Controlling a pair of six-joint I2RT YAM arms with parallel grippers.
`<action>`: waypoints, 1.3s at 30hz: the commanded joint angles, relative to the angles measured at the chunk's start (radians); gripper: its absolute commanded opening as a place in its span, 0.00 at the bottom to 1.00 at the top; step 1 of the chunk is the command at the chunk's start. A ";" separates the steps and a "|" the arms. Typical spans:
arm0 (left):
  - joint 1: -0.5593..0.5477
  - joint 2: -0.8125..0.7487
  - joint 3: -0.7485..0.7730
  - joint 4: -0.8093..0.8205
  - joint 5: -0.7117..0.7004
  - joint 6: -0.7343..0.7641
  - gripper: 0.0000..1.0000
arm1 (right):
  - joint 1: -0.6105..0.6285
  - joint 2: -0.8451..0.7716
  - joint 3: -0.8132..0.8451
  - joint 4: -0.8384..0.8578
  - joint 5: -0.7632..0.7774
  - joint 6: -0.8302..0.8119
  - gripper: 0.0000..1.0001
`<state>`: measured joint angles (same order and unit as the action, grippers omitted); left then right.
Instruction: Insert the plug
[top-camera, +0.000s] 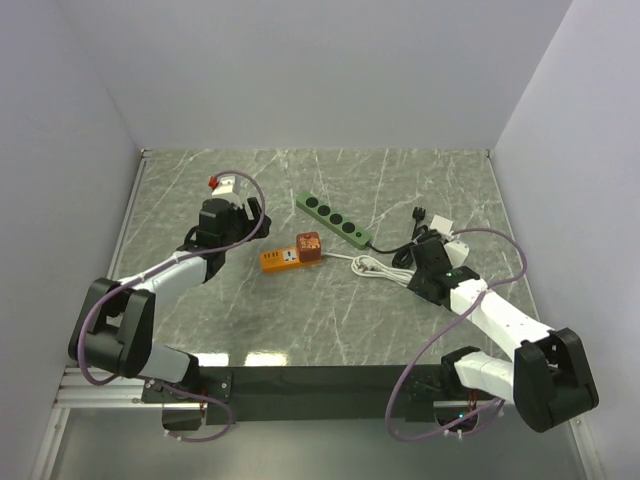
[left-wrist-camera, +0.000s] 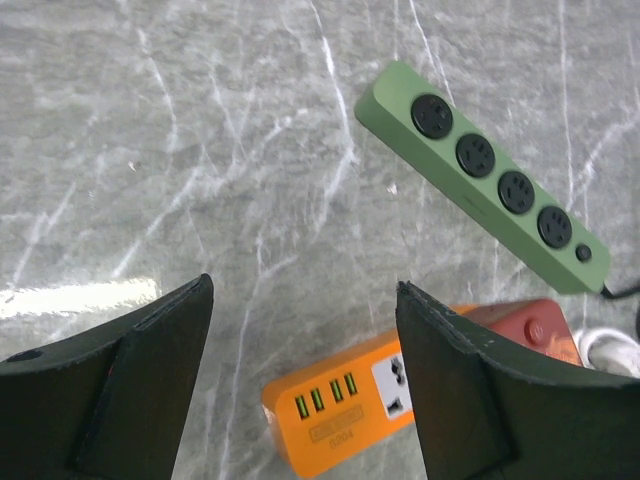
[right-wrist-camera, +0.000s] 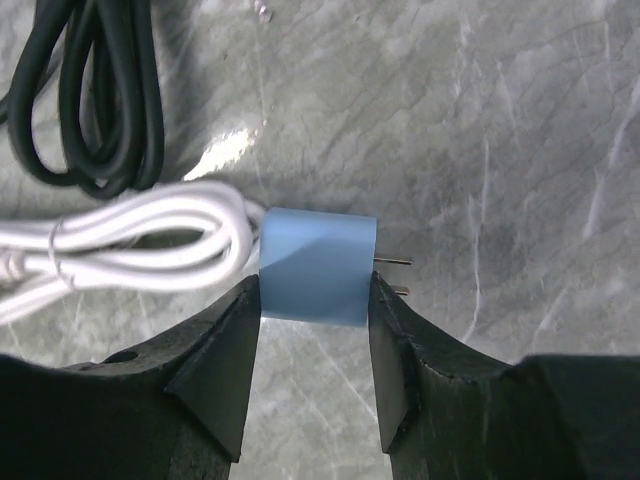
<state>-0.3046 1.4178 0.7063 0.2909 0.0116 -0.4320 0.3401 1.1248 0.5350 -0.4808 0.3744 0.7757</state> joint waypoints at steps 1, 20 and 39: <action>-0.010 -0.072 -0.034 0.089 0.067 0.035 0.79 | 0.026 -0.103 0.078 -0.096 0.030 -0.016 0.00; -0.455 -0.284 -0.150 0.490 -0.002 0.048 0.78 | 0.259 0.041 0.487 0.419 -0.210 -0.047 0.00; -0.507 -0.195 -0.076 0.590 -0.297 0.116 0.79 | 0.366 0.259 0.571 0.697 -0.502 0.083 0.00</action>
<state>-0.8066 1.2140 0.5777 0.8185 -0.2161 -0.3542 0.6941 1.3708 1.0588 0.1265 -0.0582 0.8303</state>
